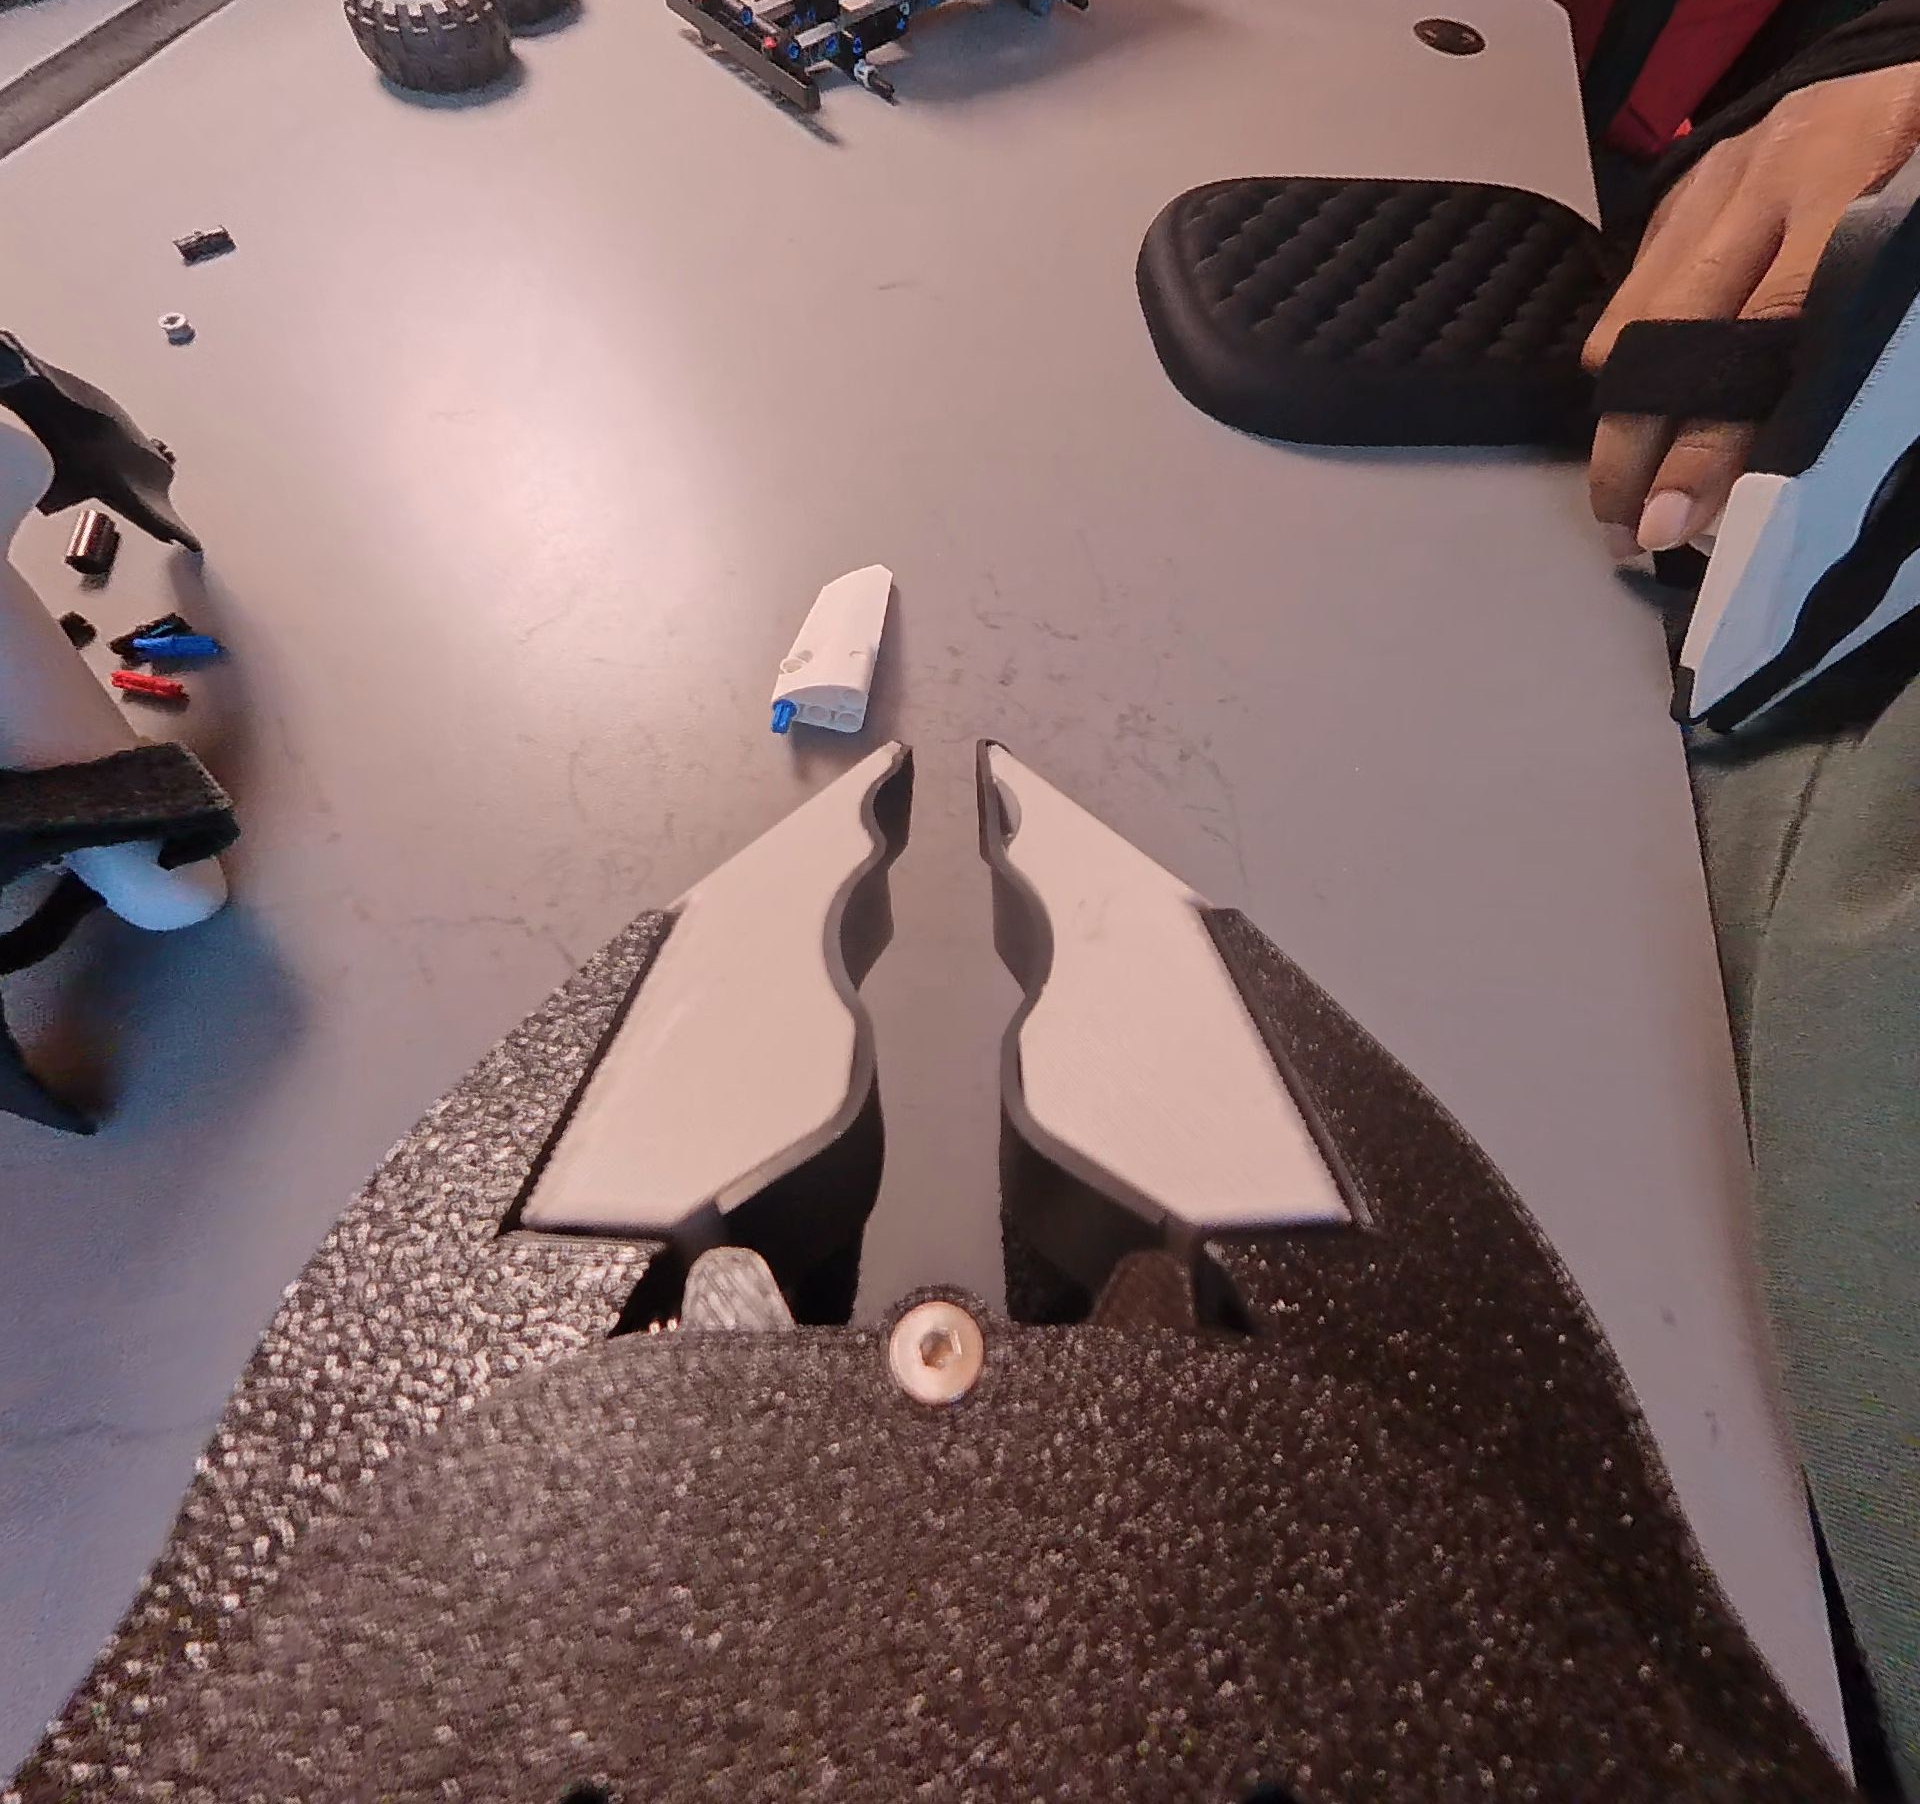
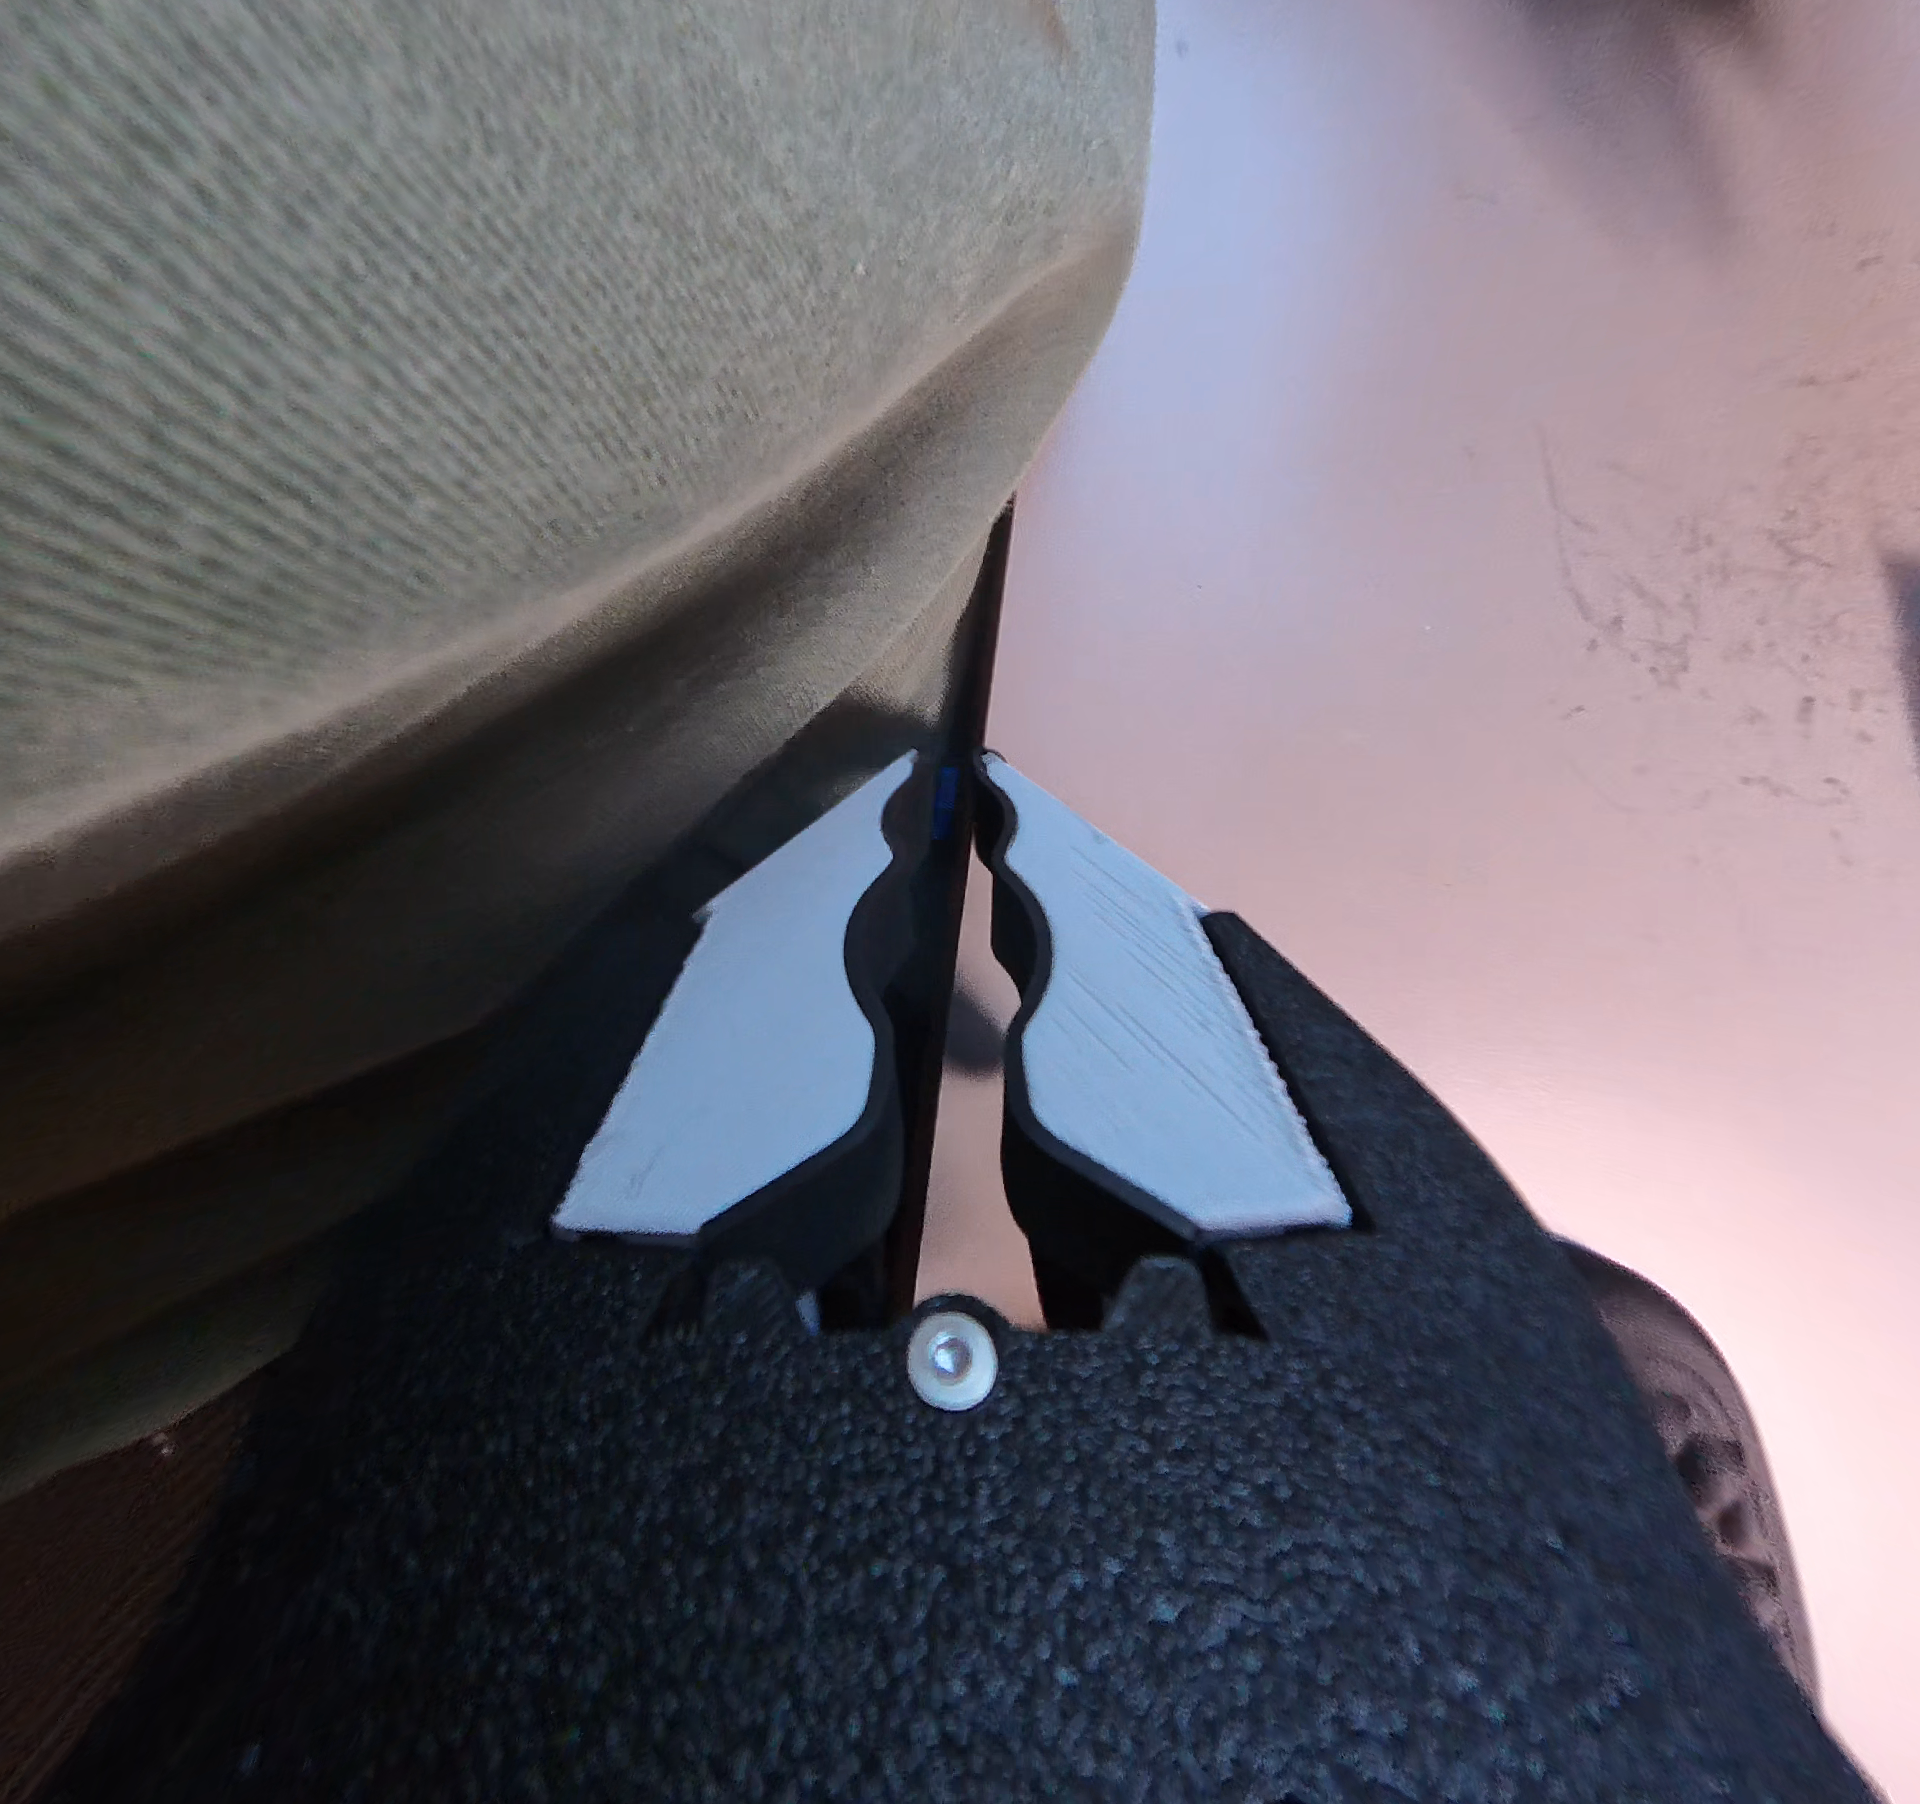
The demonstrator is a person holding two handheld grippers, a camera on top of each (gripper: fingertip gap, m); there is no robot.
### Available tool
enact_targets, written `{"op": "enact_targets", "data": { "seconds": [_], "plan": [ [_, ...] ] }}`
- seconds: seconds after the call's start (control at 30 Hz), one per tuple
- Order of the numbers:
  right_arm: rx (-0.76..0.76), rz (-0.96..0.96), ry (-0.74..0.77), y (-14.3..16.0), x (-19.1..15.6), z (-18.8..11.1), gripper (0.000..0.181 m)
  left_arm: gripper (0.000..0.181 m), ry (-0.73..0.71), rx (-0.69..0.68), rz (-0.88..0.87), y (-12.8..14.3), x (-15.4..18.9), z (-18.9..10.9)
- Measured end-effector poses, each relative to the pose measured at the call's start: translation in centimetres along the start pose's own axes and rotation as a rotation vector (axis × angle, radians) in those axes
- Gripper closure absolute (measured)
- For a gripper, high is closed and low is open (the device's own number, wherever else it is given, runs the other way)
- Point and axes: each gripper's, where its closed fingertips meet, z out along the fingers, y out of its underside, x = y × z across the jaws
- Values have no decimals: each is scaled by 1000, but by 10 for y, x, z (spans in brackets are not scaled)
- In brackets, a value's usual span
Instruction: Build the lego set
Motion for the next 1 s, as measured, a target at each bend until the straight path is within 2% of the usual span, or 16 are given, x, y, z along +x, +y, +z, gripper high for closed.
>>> {"op": "enact_targets", "data": {
  "seconds": [0.03, 0.13, 0.33, 0.47, 0.6, 0.77, 0.87, 1.0],
  "plan": [
    [-2, -9, 7, 0, -2, 0, 181, 170, -3, 3, 4, 0, 0, -1],
    [-16, 4, 27, 4, -7, 2, 181, 170, -10, 11, 15, -1, 1, -2],
    [-18, 198, 115, 7, -13, -5, 181, 171, -18, 20, 27, -2, 2, -3],
    [-17, 329, 222, 9, -18, 0, 172, 171, -25, 21, 39, -2, 3, -3],
    [43, 444, 269, 11, -27, 12, 171, 171, -58, 22, 75, -2, 3, -4],
    [91, 480, 280, 5, -33, 14, 168, 173, -119, 27, 115, -3, 2, -6],
    [57, 474, 235, 9, -40, 20, 165, 174, -139, 30, 122, -3, 0, -7],
    [58, 483, 199, 11, -52, 22, 171, 174, -154, 36, 116, -3, -2, -8]
  ]
}}
